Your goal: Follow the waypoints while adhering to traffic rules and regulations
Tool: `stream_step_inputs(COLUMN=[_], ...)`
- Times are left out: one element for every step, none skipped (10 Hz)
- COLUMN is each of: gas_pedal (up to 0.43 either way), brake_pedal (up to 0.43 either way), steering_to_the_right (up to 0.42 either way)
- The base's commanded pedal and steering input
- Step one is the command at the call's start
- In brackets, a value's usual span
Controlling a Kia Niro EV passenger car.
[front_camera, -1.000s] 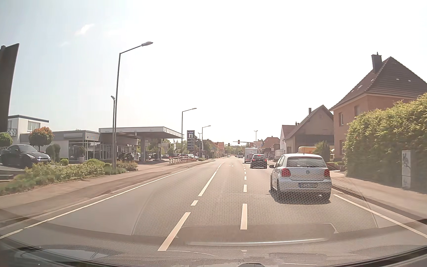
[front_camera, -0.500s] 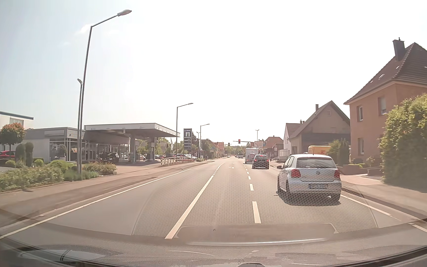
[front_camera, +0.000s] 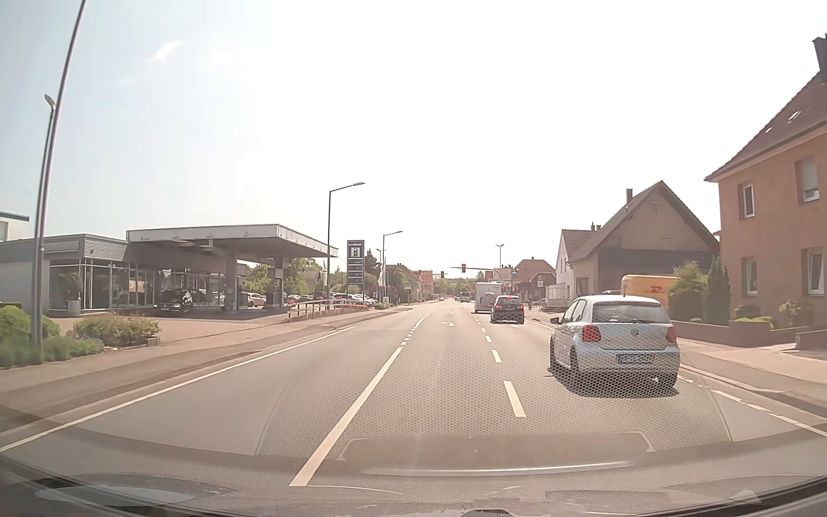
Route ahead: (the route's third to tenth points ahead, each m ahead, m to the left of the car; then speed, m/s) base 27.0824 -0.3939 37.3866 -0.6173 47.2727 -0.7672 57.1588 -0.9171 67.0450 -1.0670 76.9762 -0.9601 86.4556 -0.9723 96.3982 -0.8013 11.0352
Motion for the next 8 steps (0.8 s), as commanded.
stream_step_inputs(gas_pedal=[0.177,0.177,0.169,0.169,0.157,0.150,0.138,0.130], brake_pedal=[0.000,0.000,0.000,0.000,0.000,0.000,0.000,0.000], steering_to_the_right=[0.004,0.004,0.004,0.004,0.004,0.004,0.003,0.003])
